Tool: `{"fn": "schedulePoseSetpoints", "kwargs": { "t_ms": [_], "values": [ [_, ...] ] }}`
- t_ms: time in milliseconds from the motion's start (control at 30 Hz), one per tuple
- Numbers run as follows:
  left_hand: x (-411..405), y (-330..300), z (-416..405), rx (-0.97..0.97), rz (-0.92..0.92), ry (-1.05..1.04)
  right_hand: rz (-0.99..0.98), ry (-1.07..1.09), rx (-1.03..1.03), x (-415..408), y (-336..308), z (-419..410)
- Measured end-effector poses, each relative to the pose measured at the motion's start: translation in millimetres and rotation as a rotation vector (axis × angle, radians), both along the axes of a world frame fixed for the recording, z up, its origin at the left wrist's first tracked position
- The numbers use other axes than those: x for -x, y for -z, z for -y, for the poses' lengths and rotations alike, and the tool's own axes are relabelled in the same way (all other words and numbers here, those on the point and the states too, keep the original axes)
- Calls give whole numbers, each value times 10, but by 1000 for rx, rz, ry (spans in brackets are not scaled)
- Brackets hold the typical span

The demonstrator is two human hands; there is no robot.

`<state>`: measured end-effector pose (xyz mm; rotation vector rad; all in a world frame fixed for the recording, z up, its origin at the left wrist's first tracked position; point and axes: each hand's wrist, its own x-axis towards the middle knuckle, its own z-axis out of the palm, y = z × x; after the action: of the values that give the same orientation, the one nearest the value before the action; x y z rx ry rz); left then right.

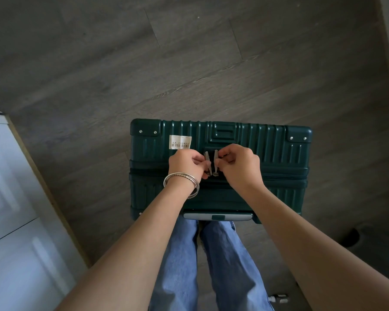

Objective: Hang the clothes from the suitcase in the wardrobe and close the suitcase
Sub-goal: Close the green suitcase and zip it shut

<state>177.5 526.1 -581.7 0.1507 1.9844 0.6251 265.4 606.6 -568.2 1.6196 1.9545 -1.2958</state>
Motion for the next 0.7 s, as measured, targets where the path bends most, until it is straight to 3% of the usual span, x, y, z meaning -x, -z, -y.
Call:
{"fn": "schedulePoseSetpoints", "kwargs": {
  "t_ms": [433,700],
  "values": [
    [25,31,14,-1,61,66,224,131,167,67,49,-30],
    [29,79,-1,16,68,51,358,183,142,75,147,-68]
  ]
}}
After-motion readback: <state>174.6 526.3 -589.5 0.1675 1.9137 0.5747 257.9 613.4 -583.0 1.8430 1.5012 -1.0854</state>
